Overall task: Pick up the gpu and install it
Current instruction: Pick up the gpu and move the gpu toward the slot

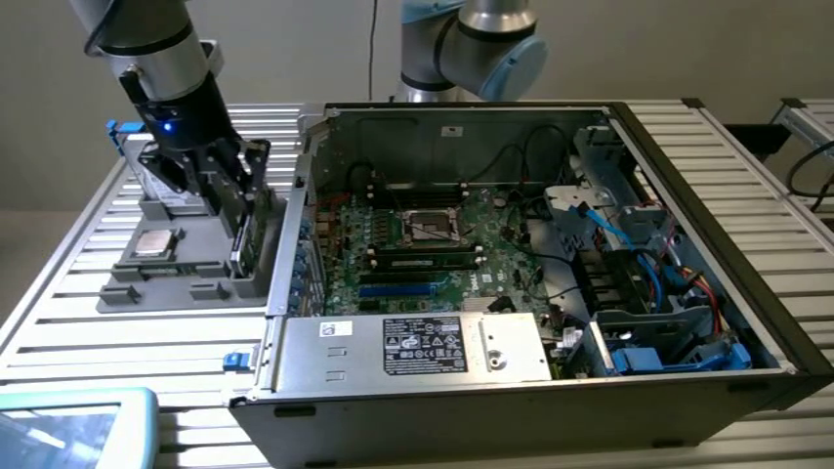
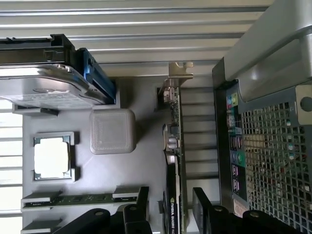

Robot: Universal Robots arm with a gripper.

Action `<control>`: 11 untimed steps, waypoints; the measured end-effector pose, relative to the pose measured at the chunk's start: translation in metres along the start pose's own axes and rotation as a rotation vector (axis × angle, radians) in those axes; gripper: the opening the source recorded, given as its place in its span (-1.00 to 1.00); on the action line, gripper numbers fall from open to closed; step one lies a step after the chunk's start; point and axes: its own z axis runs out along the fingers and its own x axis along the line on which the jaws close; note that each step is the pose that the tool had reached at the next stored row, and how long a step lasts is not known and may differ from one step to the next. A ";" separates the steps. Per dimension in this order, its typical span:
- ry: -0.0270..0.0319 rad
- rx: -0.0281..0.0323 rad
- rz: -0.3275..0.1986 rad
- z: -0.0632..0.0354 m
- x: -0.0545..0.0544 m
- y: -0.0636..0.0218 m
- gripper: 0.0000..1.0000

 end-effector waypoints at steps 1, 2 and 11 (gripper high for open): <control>-0.0005 -0.0011 0.000 0.0018 0.000 -0.0010 -0.04; -0.0010 -0.0029 0.000 0.0036 0.000 -0.0018 -0.04; -0.0096 -0.0289 0.000 0.0143 0.000 -0.0048 -0.04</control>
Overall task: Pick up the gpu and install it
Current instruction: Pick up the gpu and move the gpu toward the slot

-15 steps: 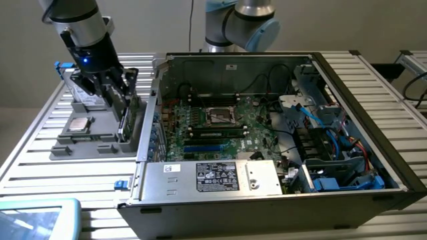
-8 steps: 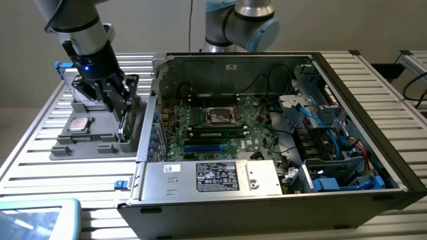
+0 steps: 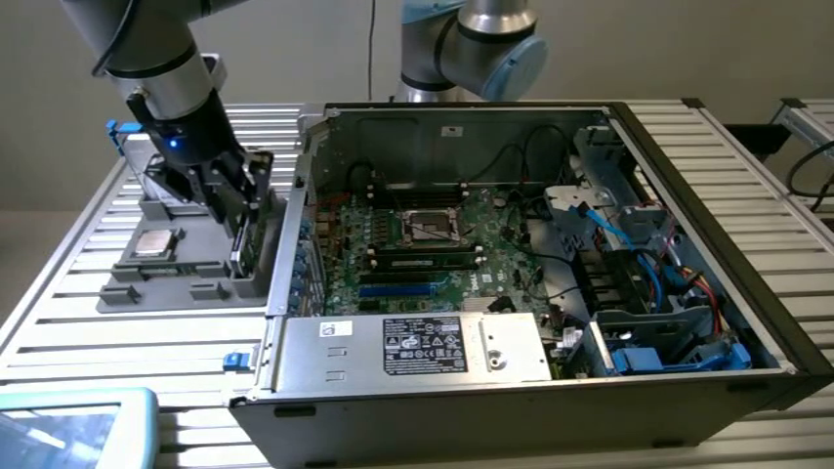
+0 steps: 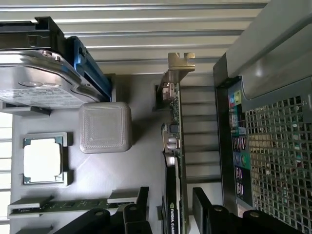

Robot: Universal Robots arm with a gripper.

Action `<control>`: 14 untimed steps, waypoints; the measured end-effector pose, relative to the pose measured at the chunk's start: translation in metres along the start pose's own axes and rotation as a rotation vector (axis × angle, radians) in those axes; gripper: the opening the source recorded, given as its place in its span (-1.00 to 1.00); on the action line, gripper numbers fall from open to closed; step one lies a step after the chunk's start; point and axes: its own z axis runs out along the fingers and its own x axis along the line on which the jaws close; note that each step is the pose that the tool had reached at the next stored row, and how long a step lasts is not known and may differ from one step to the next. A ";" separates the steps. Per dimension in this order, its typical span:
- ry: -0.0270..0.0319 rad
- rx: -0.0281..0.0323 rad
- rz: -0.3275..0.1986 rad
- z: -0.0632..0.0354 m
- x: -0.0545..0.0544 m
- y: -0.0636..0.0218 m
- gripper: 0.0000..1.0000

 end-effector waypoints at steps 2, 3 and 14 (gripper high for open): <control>-0.0004 -0.0060 0.000 0.0027 0.000 -0.0005 -0.04; -0.0002 -0.0089 0.000 0.0043 0.000 -0.0007 -0.04; 0.0009 -0.0283 0.002 0.0163 0.000 -0.0031 -0.04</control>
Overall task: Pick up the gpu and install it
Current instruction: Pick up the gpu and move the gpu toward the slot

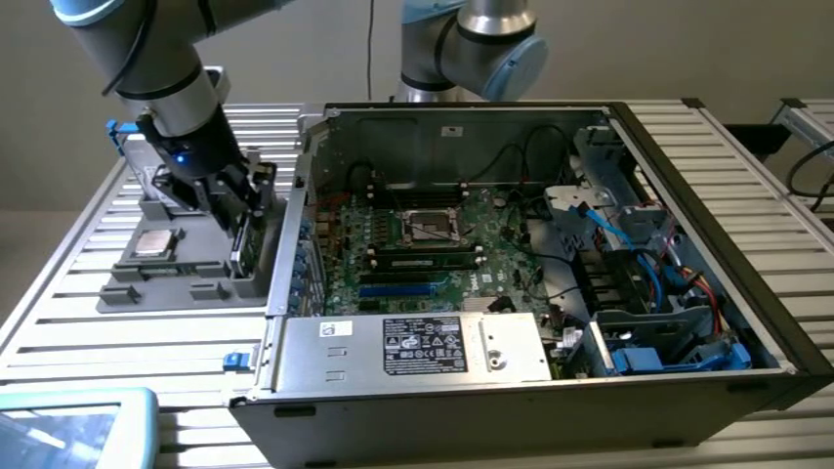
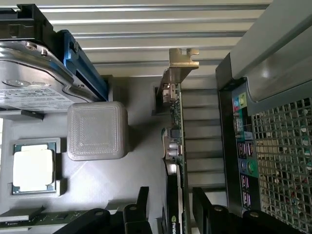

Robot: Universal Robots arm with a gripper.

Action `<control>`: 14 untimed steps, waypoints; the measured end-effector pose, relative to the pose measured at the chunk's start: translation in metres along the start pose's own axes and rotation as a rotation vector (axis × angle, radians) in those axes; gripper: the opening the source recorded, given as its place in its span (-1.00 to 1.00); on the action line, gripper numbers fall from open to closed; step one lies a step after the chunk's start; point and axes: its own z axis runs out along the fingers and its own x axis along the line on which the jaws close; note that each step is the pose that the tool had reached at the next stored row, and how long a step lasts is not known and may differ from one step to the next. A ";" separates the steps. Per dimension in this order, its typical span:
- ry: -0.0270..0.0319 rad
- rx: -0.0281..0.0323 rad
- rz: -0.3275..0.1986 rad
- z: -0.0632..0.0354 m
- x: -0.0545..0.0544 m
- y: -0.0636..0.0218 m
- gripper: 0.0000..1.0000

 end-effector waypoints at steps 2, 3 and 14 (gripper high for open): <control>-0.0001 0.0000 0.001 0.0032 0.000 -0.0004 -0.04; -0.0002 -0.0001 0.001 0.0044 -0.001 -0.0006 -0.04; 0.0046 -0.0247 0.015 0.0124 -0.004 -0.0015 -0.04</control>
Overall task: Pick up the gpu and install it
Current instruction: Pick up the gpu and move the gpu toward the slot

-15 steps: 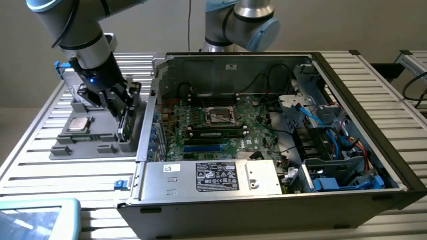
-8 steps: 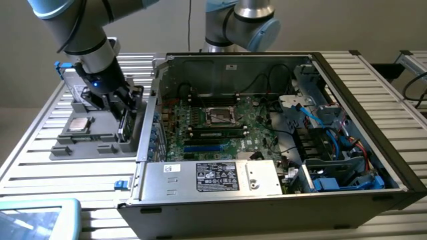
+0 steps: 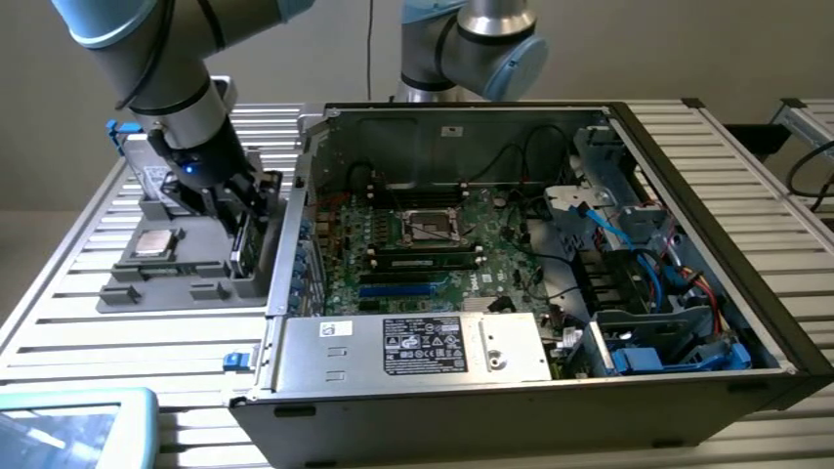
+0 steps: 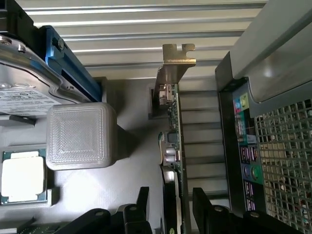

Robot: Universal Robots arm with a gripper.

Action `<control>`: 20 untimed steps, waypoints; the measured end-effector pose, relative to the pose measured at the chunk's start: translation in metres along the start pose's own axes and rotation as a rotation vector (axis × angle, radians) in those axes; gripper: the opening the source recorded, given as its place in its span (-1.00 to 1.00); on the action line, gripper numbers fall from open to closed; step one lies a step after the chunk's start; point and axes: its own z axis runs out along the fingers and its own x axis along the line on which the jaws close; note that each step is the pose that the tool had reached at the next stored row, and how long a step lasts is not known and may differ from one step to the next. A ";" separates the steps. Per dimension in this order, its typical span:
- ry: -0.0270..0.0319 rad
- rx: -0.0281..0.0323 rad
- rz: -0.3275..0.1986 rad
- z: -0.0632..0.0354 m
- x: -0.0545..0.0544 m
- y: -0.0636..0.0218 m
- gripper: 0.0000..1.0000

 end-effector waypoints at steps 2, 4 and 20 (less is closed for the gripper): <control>0.0010 -0.0025 0.003 0.0014 0.000 -0.0002 -0.04; 0.0035 -0.0035 0.009 0.0023 0.000 -0.0004 -0.04; 0.0131 -0.0022 0.026 0.0056 -0.002 -0.0009 -0.04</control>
